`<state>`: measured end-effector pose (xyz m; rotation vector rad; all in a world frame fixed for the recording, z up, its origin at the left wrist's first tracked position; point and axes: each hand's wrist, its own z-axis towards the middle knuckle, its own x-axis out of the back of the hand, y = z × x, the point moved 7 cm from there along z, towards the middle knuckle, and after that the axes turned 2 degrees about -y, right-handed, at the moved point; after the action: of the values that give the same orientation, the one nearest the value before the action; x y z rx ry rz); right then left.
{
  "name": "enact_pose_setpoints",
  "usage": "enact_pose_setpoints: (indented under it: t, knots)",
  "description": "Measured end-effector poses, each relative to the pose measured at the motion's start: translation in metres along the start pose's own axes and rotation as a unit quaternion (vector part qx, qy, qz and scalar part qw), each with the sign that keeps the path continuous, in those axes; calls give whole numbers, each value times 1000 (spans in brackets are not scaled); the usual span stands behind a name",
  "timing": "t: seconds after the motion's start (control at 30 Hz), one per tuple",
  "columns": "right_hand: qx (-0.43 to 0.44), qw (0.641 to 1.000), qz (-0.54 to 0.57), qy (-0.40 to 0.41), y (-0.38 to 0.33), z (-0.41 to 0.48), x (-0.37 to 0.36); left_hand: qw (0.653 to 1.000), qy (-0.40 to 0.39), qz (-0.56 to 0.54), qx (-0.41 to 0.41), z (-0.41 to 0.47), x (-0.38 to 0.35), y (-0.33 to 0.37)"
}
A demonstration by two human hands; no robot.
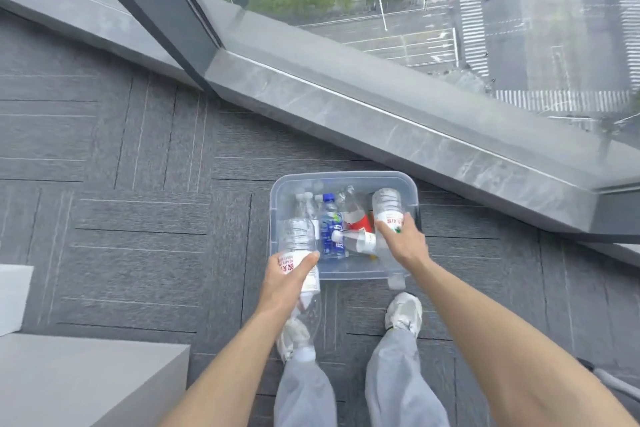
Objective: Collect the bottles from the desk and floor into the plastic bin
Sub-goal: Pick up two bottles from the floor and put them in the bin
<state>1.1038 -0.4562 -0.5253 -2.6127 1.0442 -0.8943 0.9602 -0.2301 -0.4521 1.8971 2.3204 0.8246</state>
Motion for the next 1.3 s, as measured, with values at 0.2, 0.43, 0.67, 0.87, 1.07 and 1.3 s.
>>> enact_pose_setpoints:
  t: [0.2,0.43,0.67,0.87,1.07,1.3]
  knots:
    - [61,996,-60,38,-18,-2,5,1000,-10,11,-13,10,0,9]
    - [56,998,-35,17,6,-60,-1,999,-22,42,-17,-1,-5,8]
    - [4,1000,12,-7,41,-91,-22,997,-31,67,1,1,-13,2]
    - [-11,1000,23,-15,50,-75,-32,995,-51,80,-9,41,-38,-2]
    - [-15,997,70,-8,60,-37,-37,994,-19,100,-42,111,-69,3]
    - [-7,996,86,-18,68,4,-46,985,63,140,-77,175,-83,10]
